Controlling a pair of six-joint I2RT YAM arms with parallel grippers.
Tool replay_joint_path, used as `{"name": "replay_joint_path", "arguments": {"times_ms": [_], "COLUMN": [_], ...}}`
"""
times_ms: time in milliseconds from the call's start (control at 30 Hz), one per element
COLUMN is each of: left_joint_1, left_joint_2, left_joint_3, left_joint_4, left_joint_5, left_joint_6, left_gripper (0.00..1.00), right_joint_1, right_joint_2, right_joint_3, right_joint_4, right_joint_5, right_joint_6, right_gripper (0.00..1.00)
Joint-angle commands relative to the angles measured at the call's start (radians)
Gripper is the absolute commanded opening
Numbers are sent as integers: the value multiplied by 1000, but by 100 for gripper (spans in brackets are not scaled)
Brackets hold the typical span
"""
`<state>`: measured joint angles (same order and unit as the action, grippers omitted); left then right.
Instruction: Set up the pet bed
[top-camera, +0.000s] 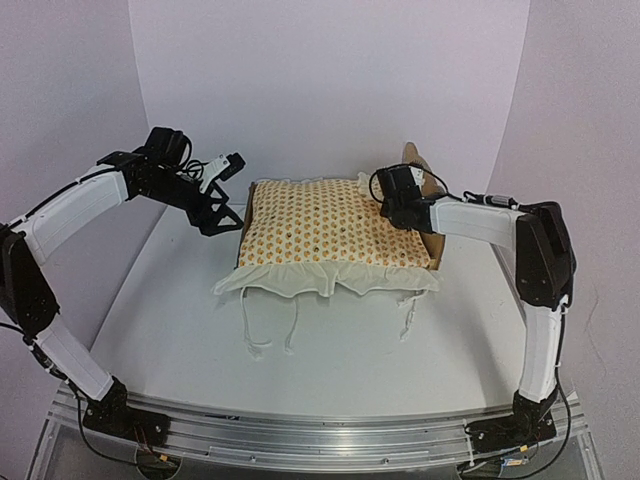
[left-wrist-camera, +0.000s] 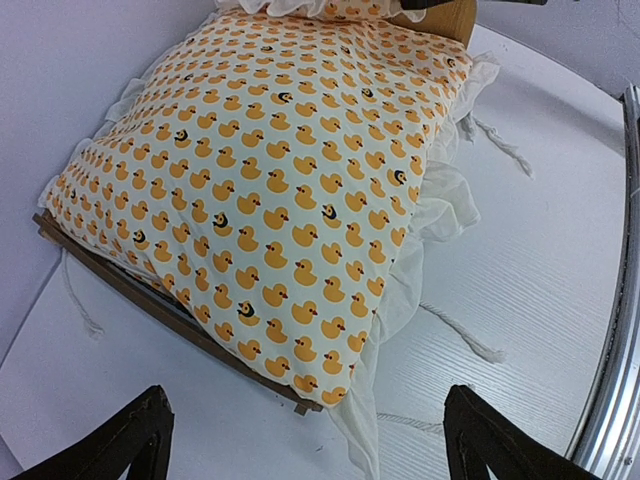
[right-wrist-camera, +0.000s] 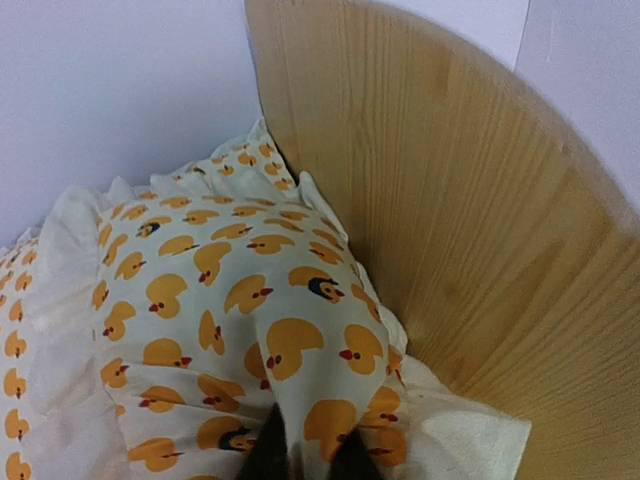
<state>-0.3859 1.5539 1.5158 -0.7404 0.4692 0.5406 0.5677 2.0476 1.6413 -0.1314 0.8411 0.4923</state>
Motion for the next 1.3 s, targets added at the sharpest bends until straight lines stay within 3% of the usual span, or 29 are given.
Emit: {"name": "replay_joint_path", "arguments": {"times_ms": [0, 133, 233, 367, 433, 600, 767, 900, 1133, 1267], "left_joint_1": [4, 4, 4, 28, 60, 77, 75, 56, 23, 24], "left_joint_2": [3, 23, 47, 100, 128, 195, 247, 251, 311, 340], "left_joint_3": [10, 27, 36, 34, 30, 27, 12, -42, -92, -93], "left_joint_4": [37, 37, 46, 100, 135, 193, 218, 240, 274, 276], "left_joint_5": [1, -19, -63, -174, -194, -179, -175, -154, -195, -218], "left_joint_6": [-30, -46, -80, -227, -314, -405, -432, -459, -471, -460], "left_gripper": [93, 94, 93, 88, 88, 90, 88, 88, 84, 75], "right_joint_1": [7, 47, 104, 125, 126, 121, 41, 12, -97, -100], "right_joint_2": [-53, -123, -158, -252, -312, -430, -445, -430, -448, -418], "right_joint_3": [-43, -45, 16, 57, 61, 13, -3, -30, -94, -107], "right_joint_4": [-56, -80, -96, -197, -296, -444, -606, -613, -607, -608], "right_joint_5": [-97, -132, -137, -265, -277, -209, -294, -428, -324, -294], "right_joint_6": [38, -11, -148, -147, -124, -182, -193, -238, -113, -111], "right_gripper": [36, 55, 60, 80, 83, 88, 92, 93, 93, 88]}}
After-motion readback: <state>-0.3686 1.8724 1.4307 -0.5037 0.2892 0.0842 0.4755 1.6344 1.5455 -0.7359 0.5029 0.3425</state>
